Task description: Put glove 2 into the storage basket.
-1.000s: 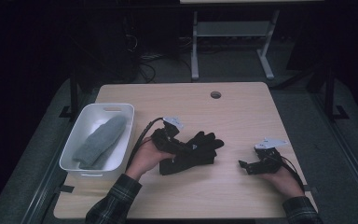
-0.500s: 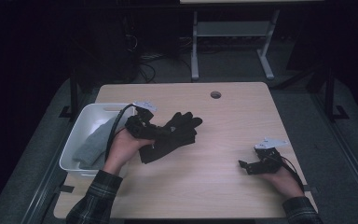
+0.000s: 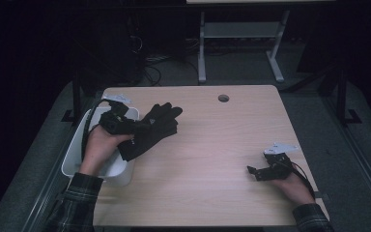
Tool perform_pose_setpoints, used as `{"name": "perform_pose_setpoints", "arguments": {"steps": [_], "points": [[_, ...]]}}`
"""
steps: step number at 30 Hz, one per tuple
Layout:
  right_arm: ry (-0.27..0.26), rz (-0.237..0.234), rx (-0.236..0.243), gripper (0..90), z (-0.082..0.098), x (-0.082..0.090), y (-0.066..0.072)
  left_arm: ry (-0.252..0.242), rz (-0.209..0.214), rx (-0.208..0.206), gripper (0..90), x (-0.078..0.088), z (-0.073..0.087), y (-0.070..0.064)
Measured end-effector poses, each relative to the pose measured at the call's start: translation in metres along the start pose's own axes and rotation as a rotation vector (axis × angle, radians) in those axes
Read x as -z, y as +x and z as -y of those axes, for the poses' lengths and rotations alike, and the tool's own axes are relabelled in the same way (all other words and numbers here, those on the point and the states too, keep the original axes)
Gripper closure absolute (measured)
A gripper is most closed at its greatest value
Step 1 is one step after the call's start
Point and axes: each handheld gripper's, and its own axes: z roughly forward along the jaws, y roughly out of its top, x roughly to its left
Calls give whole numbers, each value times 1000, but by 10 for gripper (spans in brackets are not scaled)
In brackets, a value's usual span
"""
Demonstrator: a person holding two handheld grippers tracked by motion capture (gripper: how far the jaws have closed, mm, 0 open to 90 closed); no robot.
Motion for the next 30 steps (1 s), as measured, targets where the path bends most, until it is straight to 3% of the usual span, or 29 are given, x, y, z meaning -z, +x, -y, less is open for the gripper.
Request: {"name": "perform_pose_setpoints", "arguments": {"steps": [11, 18, 23, 30], "points": [[-1, 3, 6, 92, 0, 0, 0, -51, -112, 100, 728, 47, 24, 37], [-2, 3, 5, 92, 0, 0, 0, -76, -169, 209, 728, 68, 52, 66], [0, 4, 0, 92, 0, 0, 0, -58, -184, 266, 728, 69, 71, 84], [-3, 5, 5, 92, 0, 0, 0, -53, -176, 339, 725, 56, 90, 102]]}}
